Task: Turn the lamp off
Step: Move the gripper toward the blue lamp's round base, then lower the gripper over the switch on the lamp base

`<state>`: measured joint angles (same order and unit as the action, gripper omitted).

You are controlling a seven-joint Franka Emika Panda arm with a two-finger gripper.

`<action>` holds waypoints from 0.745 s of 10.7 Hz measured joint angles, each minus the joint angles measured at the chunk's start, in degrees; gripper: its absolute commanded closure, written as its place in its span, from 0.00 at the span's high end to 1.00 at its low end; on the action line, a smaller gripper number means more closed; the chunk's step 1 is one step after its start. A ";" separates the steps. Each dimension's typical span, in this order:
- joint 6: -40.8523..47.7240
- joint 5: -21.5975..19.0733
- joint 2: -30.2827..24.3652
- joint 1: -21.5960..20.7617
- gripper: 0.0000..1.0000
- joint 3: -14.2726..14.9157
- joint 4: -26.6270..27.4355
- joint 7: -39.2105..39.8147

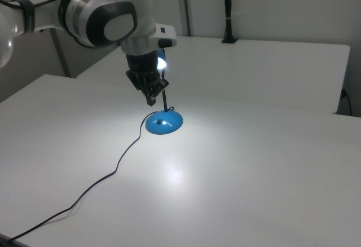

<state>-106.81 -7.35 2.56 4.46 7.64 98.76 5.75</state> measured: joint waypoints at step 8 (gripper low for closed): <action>-15.51 3.64 9.38 -4.68 0.00 -0.52 0.97 2.11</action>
<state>-122.32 -3.71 11.94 -0.22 7.12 99.73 7.86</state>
